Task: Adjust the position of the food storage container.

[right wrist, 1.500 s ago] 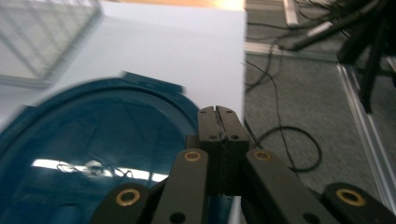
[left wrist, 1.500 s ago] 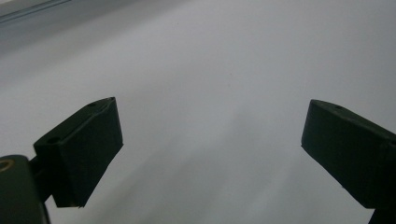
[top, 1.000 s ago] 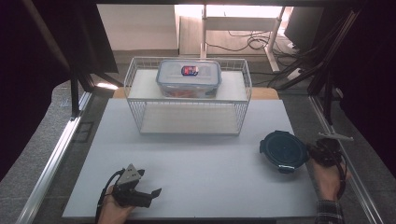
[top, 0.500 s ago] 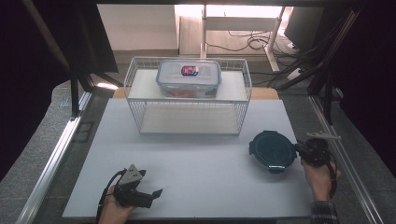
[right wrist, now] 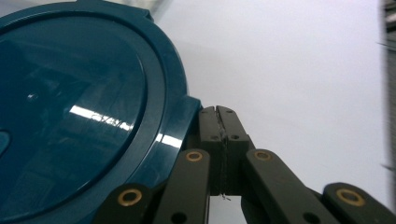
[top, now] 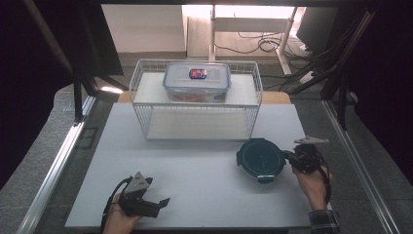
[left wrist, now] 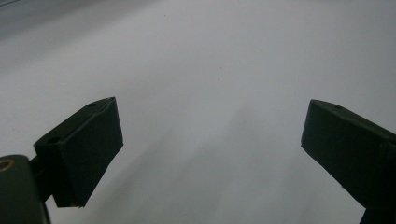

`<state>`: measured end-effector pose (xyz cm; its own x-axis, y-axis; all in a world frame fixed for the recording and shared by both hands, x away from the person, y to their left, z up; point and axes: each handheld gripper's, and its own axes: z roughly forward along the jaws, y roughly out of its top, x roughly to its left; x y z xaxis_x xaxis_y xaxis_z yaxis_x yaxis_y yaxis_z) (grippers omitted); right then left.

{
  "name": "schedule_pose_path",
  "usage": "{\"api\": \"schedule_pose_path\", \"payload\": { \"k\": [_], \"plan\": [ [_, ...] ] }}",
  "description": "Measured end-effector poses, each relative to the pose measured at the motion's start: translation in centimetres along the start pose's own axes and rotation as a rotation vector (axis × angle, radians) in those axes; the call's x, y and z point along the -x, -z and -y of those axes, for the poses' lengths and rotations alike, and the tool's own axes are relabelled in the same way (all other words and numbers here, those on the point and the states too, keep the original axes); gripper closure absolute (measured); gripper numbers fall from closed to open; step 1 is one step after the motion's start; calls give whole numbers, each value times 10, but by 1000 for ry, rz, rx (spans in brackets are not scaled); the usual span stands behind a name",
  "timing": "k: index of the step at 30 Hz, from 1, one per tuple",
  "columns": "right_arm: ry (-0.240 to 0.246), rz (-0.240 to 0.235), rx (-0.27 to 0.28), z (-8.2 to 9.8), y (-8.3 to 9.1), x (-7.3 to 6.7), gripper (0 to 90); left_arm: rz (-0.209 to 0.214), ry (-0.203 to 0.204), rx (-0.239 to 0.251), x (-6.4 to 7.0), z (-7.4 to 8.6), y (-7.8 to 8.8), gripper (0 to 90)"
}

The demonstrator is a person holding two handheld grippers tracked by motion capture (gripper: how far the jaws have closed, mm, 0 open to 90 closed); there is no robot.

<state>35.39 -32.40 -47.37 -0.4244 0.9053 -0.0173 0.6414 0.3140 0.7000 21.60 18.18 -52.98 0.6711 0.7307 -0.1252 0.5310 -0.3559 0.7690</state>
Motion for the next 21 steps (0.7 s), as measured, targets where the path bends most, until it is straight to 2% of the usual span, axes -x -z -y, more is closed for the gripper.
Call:
{"api": "schedule_pose_path", "payload": {
  "k": [1, 2, 6, 7, 21],
  "plan": [
    [15, -25, 1, -2, -2, -9, 892, 1, -1, -1, 0, 0, 0, 48],
    [15, -25, 1, -2, -2, -9, 892, 1, -1, -1, 0, 0, 0, 48],
    [41, -69, 3, -5, -6, -25, 892, 1, -2, 0, 0, 0, 0, 48],
    [51, -86, 7, -7, -5, -33, 892, 0, -1, 0, 0, 0, 0, 47],
    [94, -193, 14, -7, -5, -72, 893, 2, 4, 5, 0, 0, 0, 44]
  ]
}}
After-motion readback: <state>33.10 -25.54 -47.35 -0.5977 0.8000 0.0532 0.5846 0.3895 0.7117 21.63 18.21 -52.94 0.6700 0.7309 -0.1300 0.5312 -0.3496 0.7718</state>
